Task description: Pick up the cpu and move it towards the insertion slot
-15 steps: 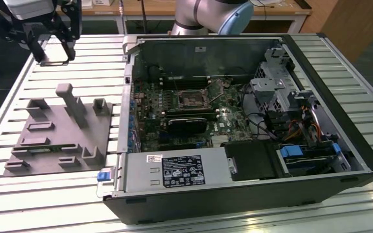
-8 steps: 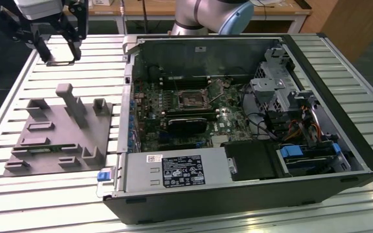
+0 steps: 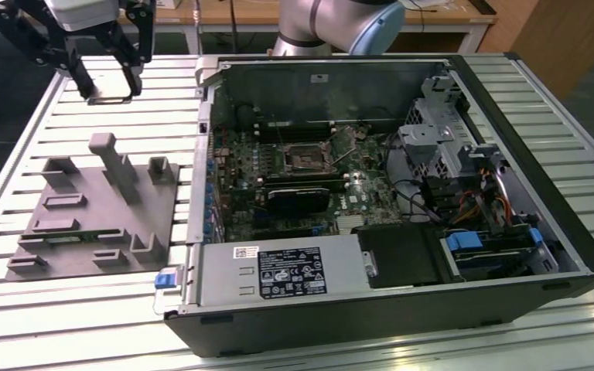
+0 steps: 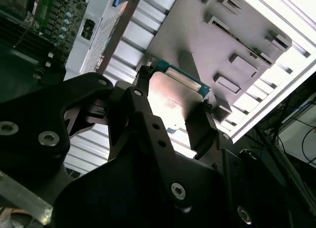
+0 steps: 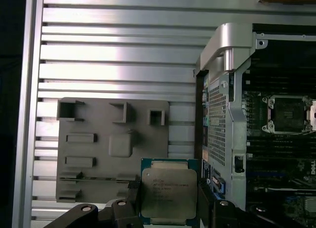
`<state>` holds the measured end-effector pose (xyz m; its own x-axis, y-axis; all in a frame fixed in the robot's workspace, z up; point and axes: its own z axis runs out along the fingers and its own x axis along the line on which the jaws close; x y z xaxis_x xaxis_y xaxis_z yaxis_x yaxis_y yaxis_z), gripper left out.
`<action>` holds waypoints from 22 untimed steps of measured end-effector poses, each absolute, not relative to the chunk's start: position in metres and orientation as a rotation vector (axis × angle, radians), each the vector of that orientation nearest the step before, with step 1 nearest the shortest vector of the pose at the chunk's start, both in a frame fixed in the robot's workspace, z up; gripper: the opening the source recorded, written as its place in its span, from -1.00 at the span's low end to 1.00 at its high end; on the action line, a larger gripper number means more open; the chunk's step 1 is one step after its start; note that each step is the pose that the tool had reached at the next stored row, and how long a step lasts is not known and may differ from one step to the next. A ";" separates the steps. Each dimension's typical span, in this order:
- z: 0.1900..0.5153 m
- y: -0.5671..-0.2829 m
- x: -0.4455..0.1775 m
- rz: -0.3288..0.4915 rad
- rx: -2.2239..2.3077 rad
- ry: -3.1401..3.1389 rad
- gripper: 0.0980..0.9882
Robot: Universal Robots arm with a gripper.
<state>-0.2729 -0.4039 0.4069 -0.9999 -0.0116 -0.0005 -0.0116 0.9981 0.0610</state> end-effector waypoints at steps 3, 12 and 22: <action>0.407 -0.404 -0.268 0.096 -0.018 3.140 0.00; 0.407 -0.404 -0.251 0.096 -0.018 3.140 0.00; 0.407 -0.404 -0.233 0.096 -0.018 3.140 0.00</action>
